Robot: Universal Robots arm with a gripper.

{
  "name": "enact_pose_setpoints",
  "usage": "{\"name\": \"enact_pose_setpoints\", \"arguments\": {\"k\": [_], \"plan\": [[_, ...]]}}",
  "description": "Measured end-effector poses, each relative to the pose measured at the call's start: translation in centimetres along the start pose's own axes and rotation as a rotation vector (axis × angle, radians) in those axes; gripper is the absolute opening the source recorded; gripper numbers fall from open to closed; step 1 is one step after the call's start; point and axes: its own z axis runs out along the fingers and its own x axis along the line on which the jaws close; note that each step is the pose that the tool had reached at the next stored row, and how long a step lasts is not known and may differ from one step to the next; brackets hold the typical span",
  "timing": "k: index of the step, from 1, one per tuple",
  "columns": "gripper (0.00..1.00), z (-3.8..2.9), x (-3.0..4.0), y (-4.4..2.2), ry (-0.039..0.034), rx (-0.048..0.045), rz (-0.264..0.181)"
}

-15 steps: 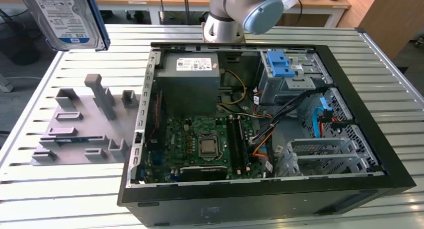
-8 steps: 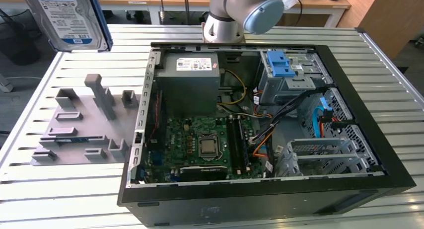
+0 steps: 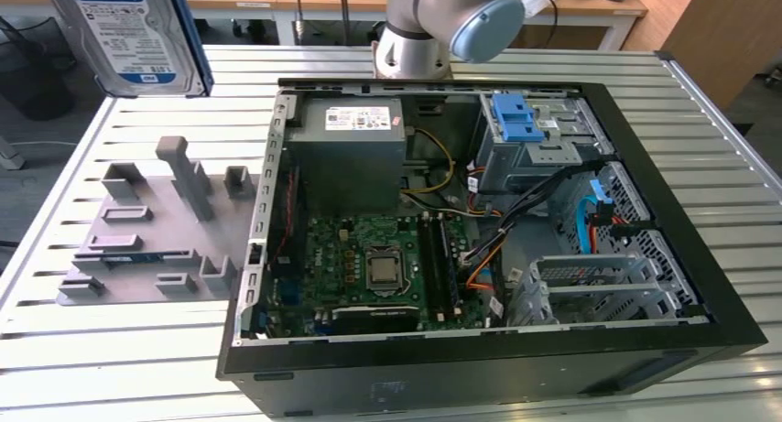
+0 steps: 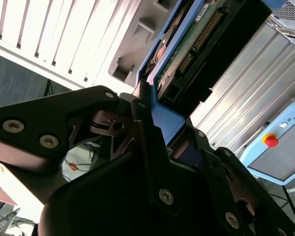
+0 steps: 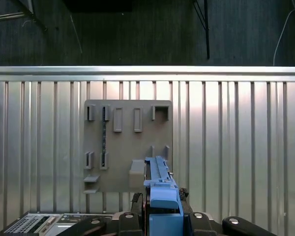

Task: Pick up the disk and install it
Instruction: 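Pick up the disk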

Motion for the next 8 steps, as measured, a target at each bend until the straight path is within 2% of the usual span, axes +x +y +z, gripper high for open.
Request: {"name": "enact_pose_setpoints", "arguments": {"k": [8], "plan": [[0.36,-0.01,0.43,-0.95,0.0000,-0.0002,0.000]]}}
